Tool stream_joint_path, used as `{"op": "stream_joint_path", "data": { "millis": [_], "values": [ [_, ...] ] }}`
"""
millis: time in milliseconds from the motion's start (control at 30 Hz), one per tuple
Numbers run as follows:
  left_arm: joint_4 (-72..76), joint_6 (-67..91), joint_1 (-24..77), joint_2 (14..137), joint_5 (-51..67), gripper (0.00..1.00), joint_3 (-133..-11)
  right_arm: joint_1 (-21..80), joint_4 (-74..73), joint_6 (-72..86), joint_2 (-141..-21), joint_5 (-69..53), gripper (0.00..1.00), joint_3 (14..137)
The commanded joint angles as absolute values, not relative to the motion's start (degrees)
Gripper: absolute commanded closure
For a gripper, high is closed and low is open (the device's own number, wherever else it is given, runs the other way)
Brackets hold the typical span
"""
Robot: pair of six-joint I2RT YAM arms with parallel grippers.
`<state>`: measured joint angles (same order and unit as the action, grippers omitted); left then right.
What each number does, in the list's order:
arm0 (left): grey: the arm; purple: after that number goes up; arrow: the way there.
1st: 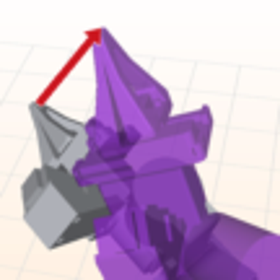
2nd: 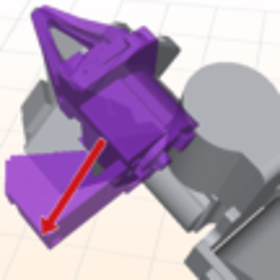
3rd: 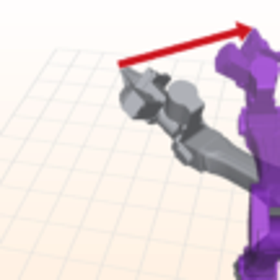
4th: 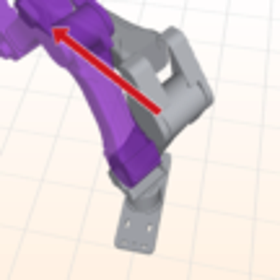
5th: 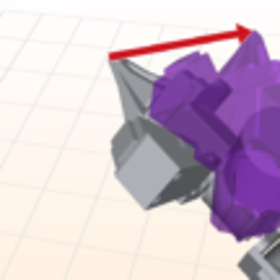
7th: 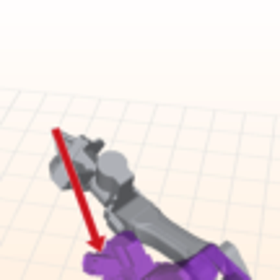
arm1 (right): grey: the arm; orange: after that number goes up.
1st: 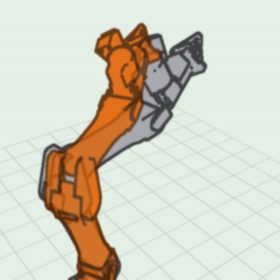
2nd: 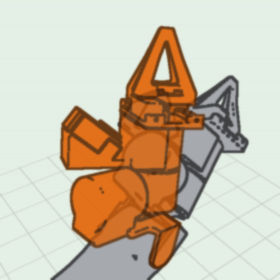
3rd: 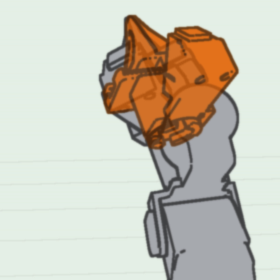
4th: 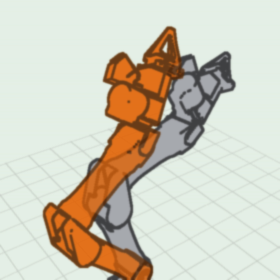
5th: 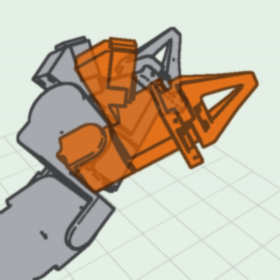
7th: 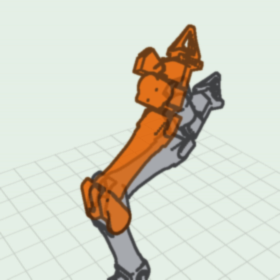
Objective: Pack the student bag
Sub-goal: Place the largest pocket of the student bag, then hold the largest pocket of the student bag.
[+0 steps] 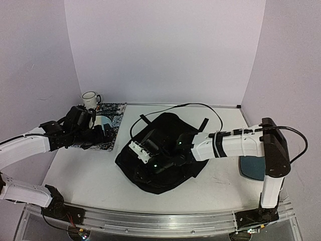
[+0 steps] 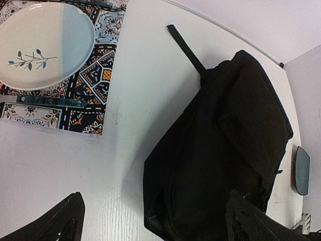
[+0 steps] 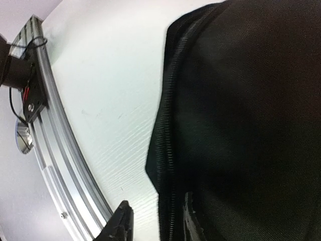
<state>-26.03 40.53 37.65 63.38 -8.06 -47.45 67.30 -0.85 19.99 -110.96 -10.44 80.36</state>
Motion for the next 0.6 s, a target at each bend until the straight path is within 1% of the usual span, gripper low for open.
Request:
{"op": "stream_joint_path", "data": {
  "millis": [0,67,133,333,433,567],
  "values": [
    [-25.57,41.01,37.45,62.05,-4.94,0.01,-46.35,67.08,-1.51,18.77,-108.08,-7.92,0.47,82.87],
    [-25.45,41.22,37.54,61.60,-4.24,0.01,-45.93,66.91,-2.11,18.03,-105.70,-4.86,0.32,82.15],
    [-25.40,41.38,37.77,61.19,-3.99,0.01,-45.88,66.01,-3.06,18.02,-103.46,-1.94,0.27,80.34],
    [-24.71,41.88,40.80,61.87,-4.00,0.03,-46.99,60.19,-3.66,22.35,-95.80,1.10,0.24,71.47],
    [-24.75,42.44,43.67,63.44,-4.94,0.04,-48.42,57.68,-4.23,24.18,-91.31,3.02,0.23,66.73],
    [-24.70,43.11,48.42,65.61,-6.61,0.07,-51.45,51.58,-4.91,28.32,-85.79,3.00,0.23,59.07]
  ]
}}
